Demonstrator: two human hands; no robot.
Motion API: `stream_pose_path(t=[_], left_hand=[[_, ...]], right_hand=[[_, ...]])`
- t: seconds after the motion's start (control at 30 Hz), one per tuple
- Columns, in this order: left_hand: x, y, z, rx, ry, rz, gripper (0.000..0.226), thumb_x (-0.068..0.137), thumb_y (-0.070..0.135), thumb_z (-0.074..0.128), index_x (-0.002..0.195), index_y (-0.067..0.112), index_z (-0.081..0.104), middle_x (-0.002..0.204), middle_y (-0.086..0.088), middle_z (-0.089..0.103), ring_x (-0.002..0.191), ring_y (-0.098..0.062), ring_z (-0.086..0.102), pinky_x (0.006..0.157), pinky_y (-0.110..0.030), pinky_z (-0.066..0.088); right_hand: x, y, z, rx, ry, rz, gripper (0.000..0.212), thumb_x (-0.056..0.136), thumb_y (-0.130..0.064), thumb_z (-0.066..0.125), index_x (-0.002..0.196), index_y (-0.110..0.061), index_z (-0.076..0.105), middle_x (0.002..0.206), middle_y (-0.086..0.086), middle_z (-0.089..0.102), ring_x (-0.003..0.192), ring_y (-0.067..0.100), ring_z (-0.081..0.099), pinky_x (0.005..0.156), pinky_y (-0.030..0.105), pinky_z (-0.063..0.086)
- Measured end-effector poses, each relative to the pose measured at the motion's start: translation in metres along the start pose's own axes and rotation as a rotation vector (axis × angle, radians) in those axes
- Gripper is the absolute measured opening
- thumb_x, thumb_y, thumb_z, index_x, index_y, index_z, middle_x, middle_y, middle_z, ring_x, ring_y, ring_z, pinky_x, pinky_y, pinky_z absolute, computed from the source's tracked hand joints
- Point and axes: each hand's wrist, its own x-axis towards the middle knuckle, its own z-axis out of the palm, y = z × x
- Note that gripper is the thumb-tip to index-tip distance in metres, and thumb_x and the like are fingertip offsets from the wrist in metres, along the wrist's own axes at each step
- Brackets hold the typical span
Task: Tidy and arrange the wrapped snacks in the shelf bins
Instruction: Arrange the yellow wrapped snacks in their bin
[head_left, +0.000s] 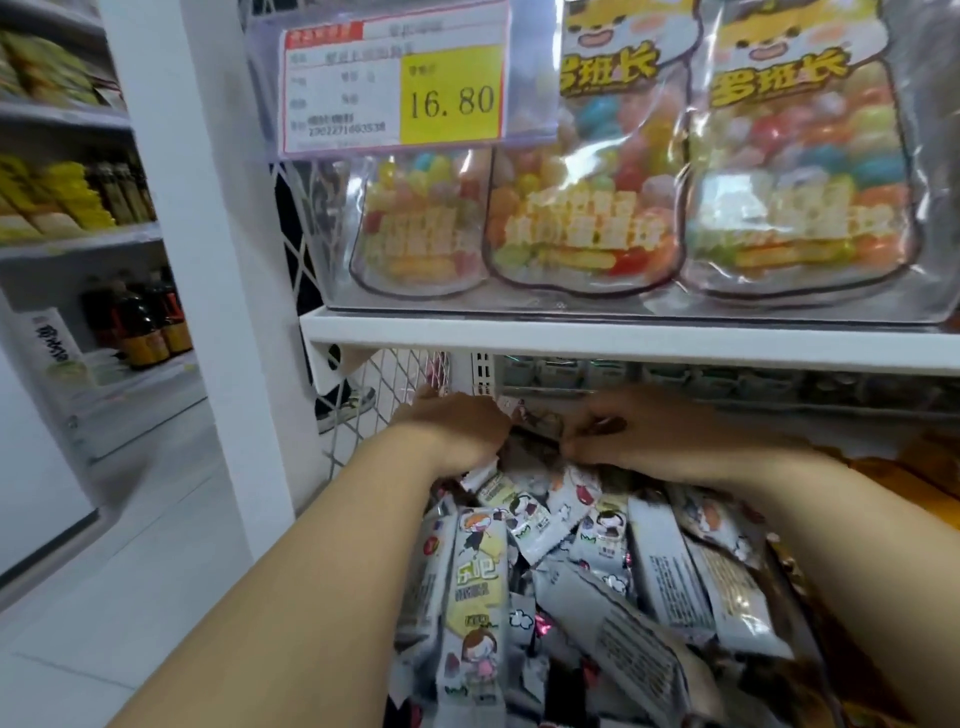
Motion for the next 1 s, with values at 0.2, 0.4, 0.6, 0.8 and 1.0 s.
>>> stream_pose_path(t=[0.2,0.4,0.6,0.8,1.0], left_hand=[[-0.002,-0.005,0.006,-0.364,0.046,-0.132,0.034,0.097,0.034,0.038,0.083,0.011,0.059,0.085,-0.004,0.058,0.068,-0.014,0.05,0.063,-0.023,0.041],[0.006,-0.008,-0.005,-0.381,0.072,-0.193,0.035,0.092,0.029,0.054,0.064,0.008,0.051,0.062,-0.002,0.046,0.044,-0.011,0.037,0.043,-0.02,0.032],[0.022,-0.008,0.0,-0.573,0.204,-0.116,0.04,0.092,0.025,0.06,0.13,0.017,0.053,0.134,-0.005,0.052,0.117,-0.02,0.053,0.099,-0.031,0.044],[0.029,-0.011,0.01,-0.59,0.143,-0.057,0.041,0.094,0.008,0.046,0.133,0.018,0.053,0.128,-0.004,0.06,0.11,-0.017,0.06,0.086,-0.022,0.048],[0.028,-0.009,0.01,-0.635,0.14,-0.035,0.027,0.094,0.008,0.048,0.097,0.02,0.072,0.089,0.004,0.069,0.081,-0.004,0.063,0.063,-0.011,0.045]], right_hand=[[-0.005,0.004,-0.003,0.084,-0.026,0.053,0.008,0.074,-0.04,0.069,0.081,-0.037,0.071,0.074,-0.015,0.069,0.062,0.008,0.063,0.056,0.026,0.047],[-0.006,0.0,0.001,0.106,-0.028,0.066,0.017,0.081,-0.046,0.066,0.083,-0.03,0.071,0.082,0.006,0.069,0.046,0.004,0.054,0.044,0.017,0.044],[0.006,0.004,0.0,0.041,0.048,0.021,0.021,0.075,-0.045,0.072,0.091,-0.034,0.064,0.085,-0.017,0.062,0.072,0.003,0.06,0.059,0.019,0.045],[0.022,0.014,-0.014,0.141,0.067,0.003,0.034,0.071,-0.04,0.073,0.099,-0.039,0.054,0.11,-0.017,0.058,0.104,0.002,0.055,0.098,0.024,0.041],[0.04,0.021,-0.003,-0.196,0.012,0.083,0.057,0.085,-0.046,0.062,0.137,-0.032,0.042,0.131,-0.008,0.051,0.115,0.011,0.05,0.094,0.026,0.039]])
